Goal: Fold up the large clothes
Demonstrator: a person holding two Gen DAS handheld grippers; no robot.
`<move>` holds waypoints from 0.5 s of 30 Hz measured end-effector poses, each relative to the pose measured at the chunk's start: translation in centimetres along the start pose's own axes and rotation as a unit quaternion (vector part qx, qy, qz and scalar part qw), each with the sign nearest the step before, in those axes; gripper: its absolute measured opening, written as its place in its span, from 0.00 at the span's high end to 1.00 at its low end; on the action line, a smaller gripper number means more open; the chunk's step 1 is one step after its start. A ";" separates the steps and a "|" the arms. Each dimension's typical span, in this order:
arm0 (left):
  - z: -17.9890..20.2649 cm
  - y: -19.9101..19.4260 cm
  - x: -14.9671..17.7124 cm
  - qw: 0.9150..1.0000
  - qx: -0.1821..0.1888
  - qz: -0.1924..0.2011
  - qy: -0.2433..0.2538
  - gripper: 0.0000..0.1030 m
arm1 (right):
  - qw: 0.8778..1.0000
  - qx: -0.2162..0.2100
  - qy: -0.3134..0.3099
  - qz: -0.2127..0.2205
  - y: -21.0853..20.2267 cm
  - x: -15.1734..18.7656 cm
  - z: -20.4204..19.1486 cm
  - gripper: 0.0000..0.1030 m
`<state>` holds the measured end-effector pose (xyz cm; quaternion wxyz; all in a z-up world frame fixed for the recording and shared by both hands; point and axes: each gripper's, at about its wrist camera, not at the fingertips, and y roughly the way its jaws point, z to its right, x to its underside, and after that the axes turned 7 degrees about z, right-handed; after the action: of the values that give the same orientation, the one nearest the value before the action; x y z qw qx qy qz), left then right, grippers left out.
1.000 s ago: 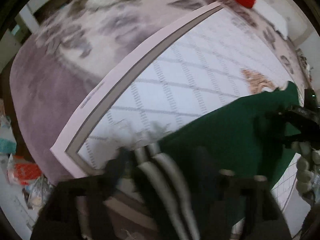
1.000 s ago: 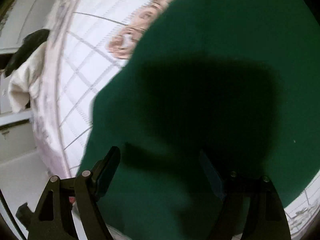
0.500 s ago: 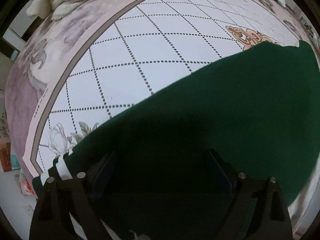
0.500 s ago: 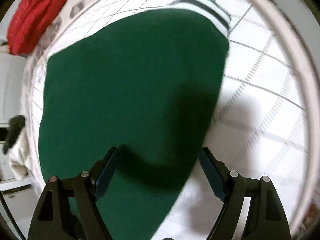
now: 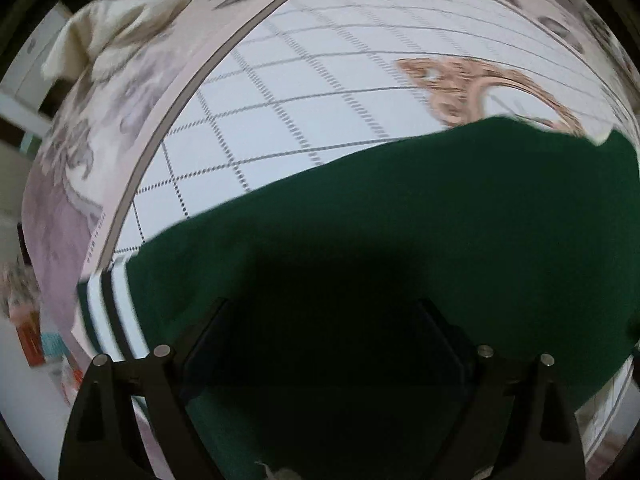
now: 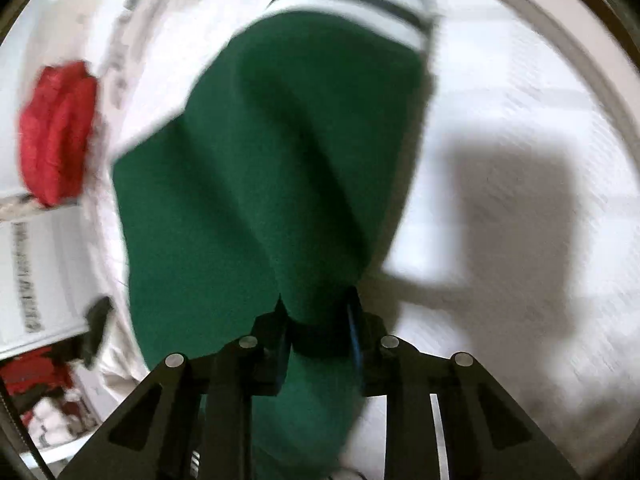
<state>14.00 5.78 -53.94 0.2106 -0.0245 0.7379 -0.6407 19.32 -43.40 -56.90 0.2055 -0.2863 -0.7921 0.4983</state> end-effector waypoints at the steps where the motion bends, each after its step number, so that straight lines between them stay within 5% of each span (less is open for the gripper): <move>1: 0.6 -0.5 0.1 1.000 0.007 0.002 0.003 0.12 | 0.999 0.035 -0.016 -0.028 -0.4 0.7 0.6 0.66; 3: 1.8 -0.8 0.3 1.000 0.023 -0.001 0.004 0.12 | 0.991 0.097 -0.047 -0.078 -1.6 2.0 1.2 0.66; 6: 3.7 1.2 0.0 0.999 0.031 -0.013 0.002 0.12 | 0.982 0.128 -0.120 -0.071 -4.0 3.3 -0.8 0.66; 8: 4.6 3.8 0.2 0.999 0.022 -0.030 0.000 0.12 | 0.972 0.120 -0.198 -0.040 -5.1 3.4 -4.3 0.66; 10: 4.3 5.8 0.5 0.999 0.022 -0.044 -0.013 0.00 | 0.959 0.100 -0.265 -0.021 -4.4 2.5 -8.1 0.66; 15: 2.7 6.1 0.1 0.998 0.042 -0.019 -0.039 0.00 | 0.940 0.061 -0.335 0.011 1.9 -3.0 -15.7 0.66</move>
<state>16.25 4.31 -60.07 0.2282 -0.0547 0.7011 -0.6733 31.63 -34.14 -52.20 -0.0599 -0.0984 -0.7799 0.6152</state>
